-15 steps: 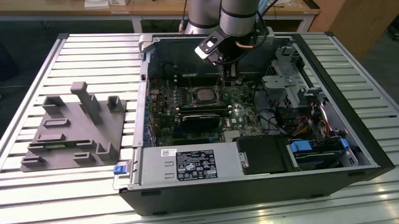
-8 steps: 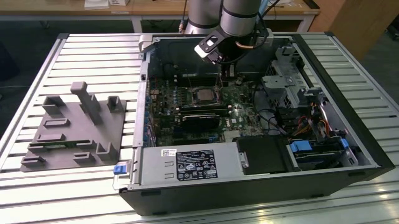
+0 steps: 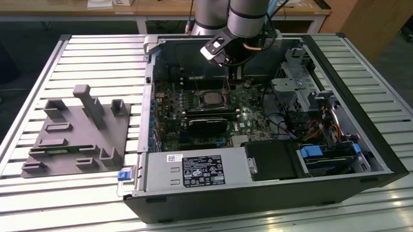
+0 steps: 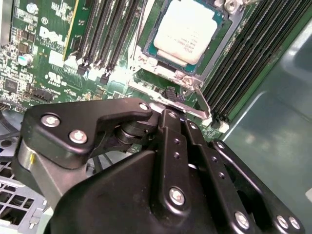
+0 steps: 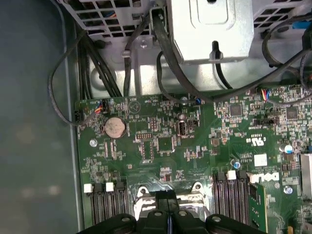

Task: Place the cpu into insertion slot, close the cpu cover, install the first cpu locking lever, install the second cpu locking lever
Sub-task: 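Close the cpu cover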

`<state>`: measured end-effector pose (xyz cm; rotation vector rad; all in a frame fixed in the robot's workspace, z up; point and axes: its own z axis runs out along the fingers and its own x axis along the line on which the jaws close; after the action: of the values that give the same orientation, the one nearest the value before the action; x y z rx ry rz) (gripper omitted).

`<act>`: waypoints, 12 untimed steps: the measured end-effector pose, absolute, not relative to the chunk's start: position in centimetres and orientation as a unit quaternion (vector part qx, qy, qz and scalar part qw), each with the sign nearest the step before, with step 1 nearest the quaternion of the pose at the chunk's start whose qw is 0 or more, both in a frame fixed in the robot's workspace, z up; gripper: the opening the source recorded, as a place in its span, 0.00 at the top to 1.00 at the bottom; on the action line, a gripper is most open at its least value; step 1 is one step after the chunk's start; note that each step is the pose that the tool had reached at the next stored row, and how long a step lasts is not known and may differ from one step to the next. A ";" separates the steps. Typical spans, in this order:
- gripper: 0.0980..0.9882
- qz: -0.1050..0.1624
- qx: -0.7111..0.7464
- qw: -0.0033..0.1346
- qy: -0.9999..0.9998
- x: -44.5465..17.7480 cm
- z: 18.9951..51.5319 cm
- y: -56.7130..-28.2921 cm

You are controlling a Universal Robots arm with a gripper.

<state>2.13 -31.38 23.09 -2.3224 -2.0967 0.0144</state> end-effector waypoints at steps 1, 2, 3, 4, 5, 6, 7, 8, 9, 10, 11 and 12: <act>0.99 0.004 -0.742 0.007 -0.670 2.0 23.1 -31.4; 0.99 0.004 -0.742 0.007 -0.670 1.8 23.1 -31.4; 0.99 0.004 -0.742 0.007 -0.670 1.6 23.1 -31.4; 0.99 0.004 -0.742 0.007 -0.670 1.5 23.1 -31.4; 0.99 0.004 -0.742 0.007 -0.670 1.3 23.1 -31.4; 0.99 0.004 -0.742 0.007 -0.670 1.2 23.1 -31.4; 0.99 0.004 -0.742 0.007 -0.670 1.2 23.1 -31.4; 0.99 0.004 -0.742 0.007 -0.670 1.1 23.1 -31.4; 0.99 0.004 -0.742 0.007 -0.670 1.0 23.0 -31.4; 0.99 0.004 -0.742 0.007 -0.670 0.9 23.0 -31.4; 0.99 0.004 -0.742 0.007 -0.670 0.7 23.0 -31.4; 0.99 0.004 -0.742 0.007 -0.670 0.5 22.9 -31.4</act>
<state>0.52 -31.38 22.94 -2.3207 -2.0954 0.0112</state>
